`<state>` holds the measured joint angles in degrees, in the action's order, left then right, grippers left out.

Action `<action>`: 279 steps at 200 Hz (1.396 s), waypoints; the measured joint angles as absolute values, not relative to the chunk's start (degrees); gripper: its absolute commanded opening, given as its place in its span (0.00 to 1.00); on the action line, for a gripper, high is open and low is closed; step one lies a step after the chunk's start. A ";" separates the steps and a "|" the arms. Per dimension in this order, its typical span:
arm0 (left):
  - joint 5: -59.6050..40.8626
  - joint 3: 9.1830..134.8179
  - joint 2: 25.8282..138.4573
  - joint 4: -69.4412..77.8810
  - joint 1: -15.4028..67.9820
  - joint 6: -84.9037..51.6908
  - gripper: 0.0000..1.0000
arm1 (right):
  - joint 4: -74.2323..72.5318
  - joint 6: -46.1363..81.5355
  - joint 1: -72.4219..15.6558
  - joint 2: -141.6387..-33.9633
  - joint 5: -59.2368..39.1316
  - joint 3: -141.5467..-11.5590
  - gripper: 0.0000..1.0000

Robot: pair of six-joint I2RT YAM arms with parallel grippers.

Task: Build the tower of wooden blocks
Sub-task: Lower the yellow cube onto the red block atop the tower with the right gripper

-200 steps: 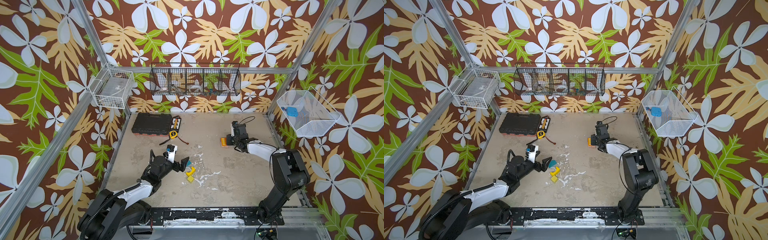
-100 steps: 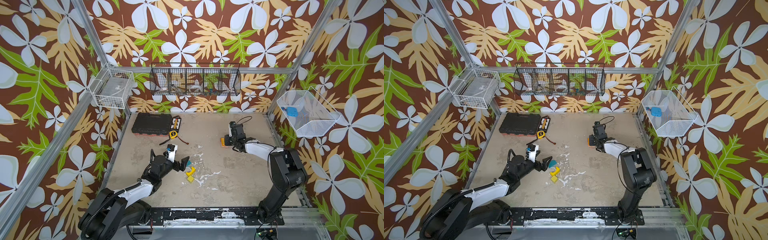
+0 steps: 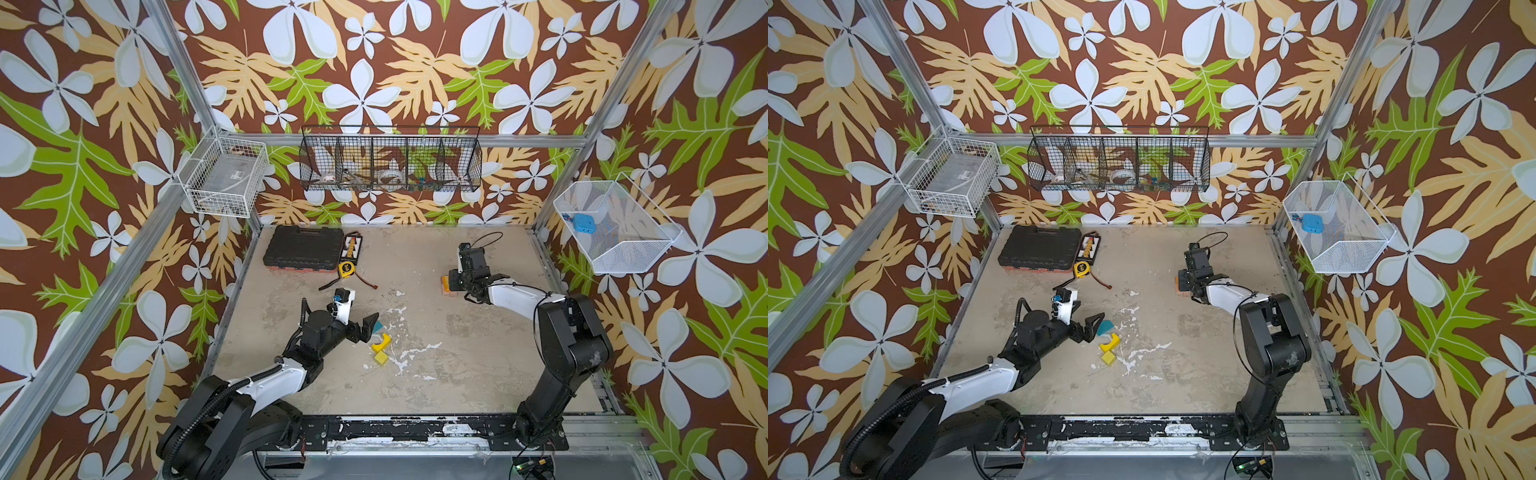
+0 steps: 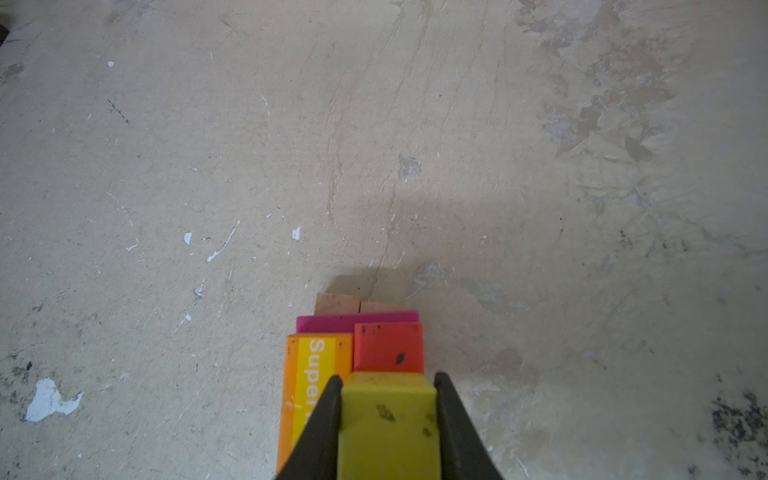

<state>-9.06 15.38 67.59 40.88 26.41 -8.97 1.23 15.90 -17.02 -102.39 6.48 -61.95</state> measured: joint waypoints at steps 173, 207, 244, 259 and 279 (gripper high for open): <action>-9.06 15.38 67.59 40.88 26.41 -8.97 1.00 | -0.86 17.28 -17.12 -96.92 5.13 -56.27 0.90; -9.04 15.38 67.59 40.88 26.41 -8.97 1.00 | -1.37 17.41 -17.12 -97.91 4.45 -56.49 0.90; -9.04 15.38 67.59 40.88 26.41 -8.97 1.00 | -1.78 17.61 -17.10 -99.48 3.20 -57.08 0.90; -8.95 15.38 67.59 40.88 26.41 -8.97 1.00 | -1.96 17.61 -17.12 -99.90 3.03 -57.12 0.89; -8.86 15.38 67.64 40.88 26.41 -8.97 1.00 | -1.96 17.61 -17.12 -100.20 2.68 -57.14 0.88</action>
<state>-8.86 15.38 67.64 40.88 26.41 -8.97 -1.96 17.61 -17.12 -100.20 2.68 -57.14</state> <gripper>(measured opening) 0.998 0.890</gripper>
